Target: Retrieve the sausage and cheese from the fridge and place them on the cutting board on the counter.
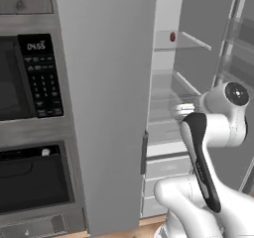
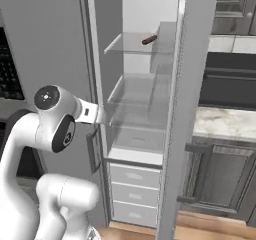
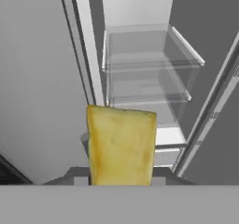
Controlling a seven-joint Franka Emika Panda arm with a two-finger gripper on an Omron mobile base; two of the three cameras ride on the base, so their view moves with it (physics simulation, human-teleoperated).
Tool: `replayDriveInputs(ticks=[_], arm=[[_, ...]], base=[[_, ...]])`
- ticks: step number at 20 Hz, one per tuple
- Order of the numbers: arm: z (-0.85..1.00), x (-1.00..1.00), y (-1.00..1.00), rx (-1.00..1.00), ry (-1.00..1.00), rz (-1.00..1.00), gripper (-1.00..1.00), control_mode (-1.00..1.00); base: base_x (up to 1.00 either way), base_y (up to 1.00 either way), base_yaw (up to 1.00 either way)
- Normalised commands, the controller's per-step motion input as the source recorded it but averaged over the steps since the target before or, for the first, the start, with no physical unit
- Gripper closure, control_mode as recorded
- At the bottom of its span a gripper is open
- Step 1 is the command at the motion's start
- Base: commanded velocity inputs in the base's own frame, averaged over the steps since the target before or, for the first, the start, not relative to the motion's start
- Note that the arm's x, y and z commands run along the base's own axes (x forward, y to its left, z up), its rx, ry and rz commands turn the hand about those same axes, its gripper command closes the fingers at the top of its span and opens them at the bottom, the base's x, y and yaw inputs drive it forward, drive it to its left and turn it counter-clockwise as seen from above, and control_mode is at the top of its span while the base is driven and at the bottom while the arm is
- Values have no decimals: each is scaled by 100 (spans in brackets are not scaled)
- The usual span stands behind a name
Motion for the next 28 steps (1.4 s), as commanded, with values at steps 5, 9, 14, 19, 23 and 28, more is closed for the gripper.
replayDriveInputs(ticks=[5,9,14,19,23,28], arm=[[0,0,0,0,0,0,100,100],[0,0,0,0,0,0,100,100],[0,0,0,0,0,0,100,100],[0,0,0,0,0,0,100,100],[0,0,0,0,0,0,100,100],[0,0,0,0,0,0,100,100]], base=[[-30,92,-12],[-85,49,-44],[-35,40,-60],[-49,1,-55],[-35,-4,-62],[-13,-22,-67]])
